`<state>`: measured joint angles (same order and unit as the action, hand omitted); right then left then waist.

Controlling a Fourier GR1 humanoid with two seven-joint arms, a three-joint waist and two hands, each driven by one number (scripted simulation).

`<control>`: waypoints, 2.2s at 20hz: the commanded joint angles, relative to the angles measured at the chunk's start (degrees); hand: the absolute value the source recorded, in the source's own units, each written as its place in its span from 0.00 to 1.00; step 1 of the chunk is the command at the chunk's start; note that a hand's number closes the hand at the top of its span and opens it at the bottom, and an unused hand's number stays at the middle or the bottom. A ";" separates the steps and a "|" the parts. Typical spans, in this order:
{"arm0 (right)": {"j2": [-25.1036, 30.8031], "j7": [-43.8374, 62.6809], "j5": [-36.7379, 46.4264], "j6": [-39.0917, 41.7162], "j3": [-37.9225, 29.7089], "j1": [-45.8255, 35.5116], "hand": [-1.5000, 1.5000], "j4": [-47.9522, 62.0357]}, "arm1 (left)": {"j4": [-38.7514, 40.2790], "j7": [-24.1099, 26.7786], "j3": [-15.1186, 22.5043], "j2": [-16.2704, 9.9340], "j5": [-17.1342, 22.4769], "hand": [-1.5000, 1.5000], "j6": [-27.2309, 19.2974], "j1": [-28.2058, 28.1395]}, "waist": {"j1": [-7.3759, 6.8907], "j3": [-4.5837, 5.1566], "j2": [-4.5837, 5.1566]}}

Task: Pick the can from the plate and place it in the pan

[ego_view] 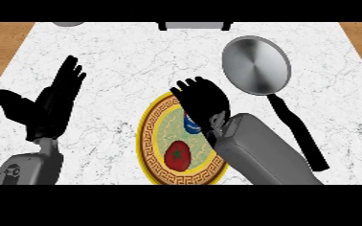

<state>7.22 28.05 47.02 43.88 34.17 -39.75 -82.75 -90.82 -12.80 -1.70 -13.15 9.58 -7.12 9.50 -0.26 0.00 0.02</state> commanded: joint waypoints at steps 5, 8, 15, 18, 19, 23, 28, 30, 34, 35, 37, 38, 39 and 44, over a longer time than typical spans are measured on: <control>-3.97 -6.60 6.11 -5.78 -1.47 0.58 0.00 7.97 | 5.73 2.79 -3.02 0.13 -0.77 0.50 1.33 3.99 | 0.14 0.01 0.07; -5.53 -8.40 8.20 -8.65 -2.14 0.98 0.00 10.65 | 2.75 2.17 -0.61 2.38 -1.58 0.50 1.32 -0.71 | 0.02 0.00 0.03; -7.13 -12.03 6.94 -11.43 -1.47 -2.12 1.00 20.83 | -3.76 -1.52 -1.76 1.46 -0.68 0.50 2.23 -3.02 | -0.77 -0.01 0.05; -7.15 -16.38 10.20 -14.41 0.86 0.96 1.00 18.74 | -1.37 -0.17 -1.56 1.97 -2.89 0.50 1.35 -1.40 | -0.27 0.00 0.04; -6.66 -19.09 11.65 -13.37 -3.02 -1.53 1.00 19.80 | -1.86 -2.23 -3.66 0.41 0.25 0.50 3.73 -0.20 | -0.17 0.00 0.03; -5.78 -21.86 11.58 -16.30 -2.59 0.95 1.00 20.58 | -4.51 -0.40 -0.35 3.36 -3.08 0.50 2.02 -4.05 | -0.17 -0.01 -0.03; -7.18 -19.44 8.64 -18.31 -0.95 1.87 1.00 19.86 | -0.35 0.40 -1.43 3.83 -3.82 0.50 1.65 -0.93 | -0.12 0.00 -0.01; -7.18 -19.36 11.92 -18.78 -2.28 5.20 1.00 14.72 | -1.78 1.49 -3.44 2.19 -1.74 0.50 4.48 -4.44 | 0.13 0.00 -0.09; -7.19 -7.25 6.63 -26.32 -1.63 4.10 1.00 15.43 | -0.58 -0.08 -2.60 3.21 -2.42 0.50 3.07 -0.71 | -0.36 0.00 0.01; -7.19 -3.64 5.58 -24.27 -2.57 3.65 1.00 13.01 | 0.02 0.61 -3.60 2.39 -1.77 0.50 4.03 -1.59 | -0.22 0.01 -0.07; -7.20 6.59 3.43 -27.81 1.56 7.38 1.00 10.44 | -1.09 -2.44 -3.53 1.53 -2.07 0.50 3.32 0.77 | -0.40 -0.01 -0.19; -7.20 8.56 3.03 -25.99 0.36 5.63 1.00 6.43 | -2.34 -2.93 -2.38 2.84 -2.83 0.50 2.20 0.27 | -0.01 -0.01 -0.30; -7.21 7.99 8.08 -29.29 1.16 5.39 1.00 5.63 | -0.47 -1.91 -3.15 2.06 -3.10 0.50 2.55 1.38 | 0.43 0.00 -0.24; -6.21 13.23 16.00 -28.20 1.16 -1.52 1.00 -4.56 | -0.61 -2.85 -3.77 2.03 -1.99 0.50 2.99 1.01 | 0.99 0.02 -0.54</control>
<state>0.25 37.01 58.75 15.49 35.70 -38.29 -80.05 -91.53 -15.14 -4.85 -10.76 7.03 -4.44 10.34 0.14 0.02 -0.35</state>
